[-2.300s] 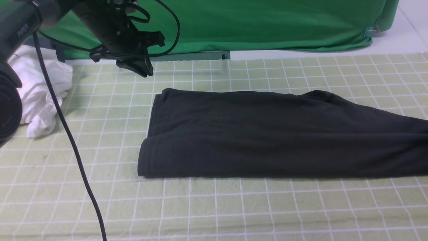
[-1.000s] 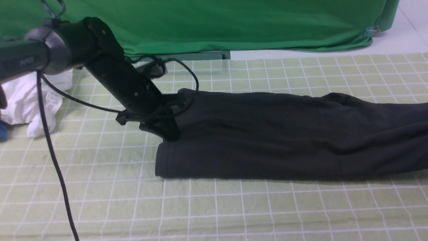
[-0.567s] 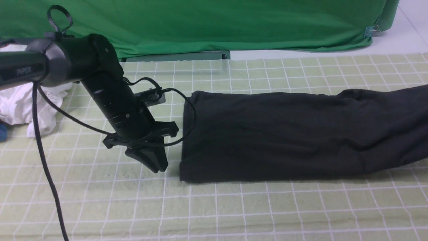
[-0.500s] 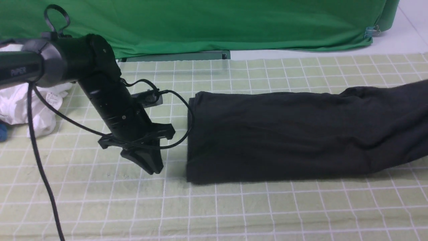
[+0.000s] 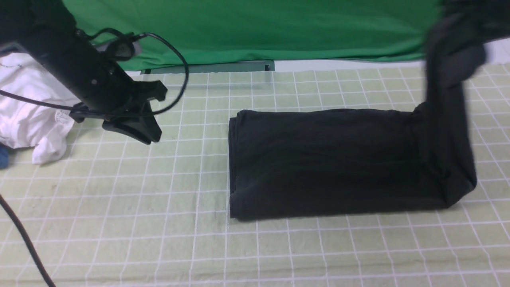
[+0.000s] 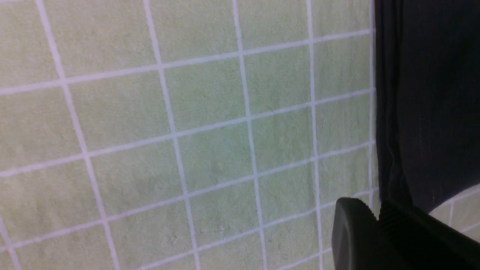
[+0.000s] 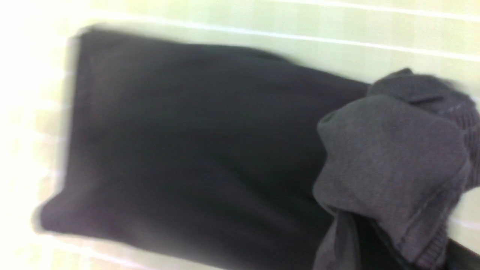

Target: Fold a long-sleeved shirt over a green coffee tablecloth.

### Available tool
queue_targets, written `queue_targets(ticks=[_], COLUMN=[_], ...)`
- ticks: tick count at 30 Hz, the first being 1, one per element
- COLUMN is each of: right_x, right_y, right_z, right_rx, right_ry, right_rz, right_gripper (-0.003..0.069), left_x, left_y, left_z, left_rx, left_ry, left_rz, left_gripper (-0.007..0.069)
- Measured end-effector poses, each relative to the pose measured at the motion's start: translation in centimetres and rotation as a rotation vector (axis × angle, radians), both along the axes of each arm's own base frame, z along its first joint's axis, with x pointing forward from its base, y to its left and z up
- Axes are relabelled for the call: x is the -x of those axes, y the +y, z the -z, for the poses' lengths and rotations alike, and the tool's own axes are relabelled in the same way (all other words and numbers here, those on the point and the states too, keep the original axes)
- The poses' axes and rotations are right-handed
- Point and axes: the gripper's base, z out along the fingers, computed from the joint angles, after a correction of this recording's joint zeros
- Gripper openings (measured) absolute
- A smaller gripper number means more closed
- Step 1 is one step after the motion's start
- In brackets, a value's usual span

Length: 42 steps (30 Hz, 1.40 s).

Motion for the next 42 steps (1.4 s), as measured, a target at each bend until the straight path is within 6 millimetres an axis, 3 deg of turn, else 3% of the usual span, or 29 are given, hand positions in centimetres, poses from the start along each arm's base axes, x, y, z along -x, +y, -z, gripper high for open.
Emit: queue_targets(ticks=[2, 3, 5, 7, 8, 10, 15, 19, 21, 23, 25, 26, 28, 31, 32, 33, 35, 37, 39, 42], right_x=[-0.2, -0.2, -0.6, -0.7, -1.0, -1.2, -1.7, -1.7, -1.7, -1.7, -1.8, -1.8, -2.0, -2.1, -2.0, -2.0, -1.5, -1.3, -0.2, 1.4], right_y=[4.2, 4.6, 8.9, 10.7, 12.8, 15.1, 19.2, 21.0, 21.2, 21.1, 20.9, 20.5, 19.3, 17.7, 15.9, 15.9, 12.5, 11.4, 8.1, 5.3], right_z=[1.6, 1.8, 4.5, 5.9, 7.8, 10.1, 14.8, 17.5, 17.8, 17.7, 17.4, 16.6, 14.7, 12.4, 10.1, 10.1, 6.7, 5.8, 3.7, 3.1], right_rx=[-0.018, -0.019, -0.029, -0.033, -0.037, -0.051, -0.090, -0.096, -0.098, -0.104, -0.102, -0.092, -0.068, -0.041, -0.015, -0.014, 0.024, 0.035, 0.075, 0.130], right_ry=[0.008, 0.008, 0.024, 0.031, 0.040, 0.040, 0.002, -0.002, -0.003, -0.003, 0.005, 0.021, 0.047, 0.069, 0.091, 0.089, 0.118, 0.109, 0.083, 0.082], right_rz=[-0.069, -0.077, -0.136, -0.155, -0.171, -0.175, -0.179, -0.190, -0.191, -0.185, -0.184, -0.186, -0.199, -0.217, -0.234, -0.238, -0.250, -0.247, -0.197, -0.157], right_gripper=[0.0041, 0.0041, 0.0043, 0.0043, 0.0046, 0.0052, 0.0069, 0.0132, 0.0171, 0.0316, 0.0377, 0.0434, 0.0483, 0.0498, 0.0503, 0.0503, 0.0505, 0.0505, 0.0506, 0.0506], left_x=[-0.2, -0.2, -0.5, -0.6, -0.6, -0.6, -0.8, -0.9, -0.9, -0.8, -0.8, -0.7, -0.4, -0.1, 0.0, 0.0, 0.1, 0.3, 1.1, 2.6], left_y=[0.3, 0.3, 0.3, 0.2, 0.2, 0.2, 0.2, 0.2, 0.1, 0.1, 0.1, 0.1, 0.0, -0.3, -0.5, -0.6, -1.6, -2.2, -4.7, -7.0], left_z=[-0.1, -0.1, -0.1, -0.1, -0.2, -0.2, -0.2, -0.2, -0.3, -0.3, -0.2, -0.2, -0.2, -0.3, -0.4, -0.4, -0.6, -0.7, -0.6, 0.6], left_rx=[0.001, 0.001, 0.001, 0.008, 0.014, 0.016, 0.017, 0.025, 0.027, 0.032, 0.034, 0.038, 0.050, 0.077, 0.097, 0.099, 0.100, 0.087, 0.030, -0.025], left_ry=[-0.019, -0.021, -0.046, -0.053, -0.056, -0.057, -0.076, -0.079, -0.076, -0.066, -0.059, -0.044, -0.010, 0.021, 0.029, 0.029, 0.026, 0.023, 0.028, 0.073], left_rz=[-0.017, -0.018, -0.031, -0.037, -0.040, -0.041, -0.051, -0.059, -0.067, -0.086, -0.088, -0.090, -0.079, -0.070, -0.067, -0.067, -0.038, -0.017, 0.067, 0.148], left_gripper=[0.0088, 0.0088, 0.0088, 0.0088, 0.0088, 0.0088, 0.0088, 0.0088, 0.0089, 0.0091, 0.0094, 0.0099, 0.0103, 0.0108, 0.0110, 0.0110, 0.0118, 0.0122, 0.0139, 0.0160])
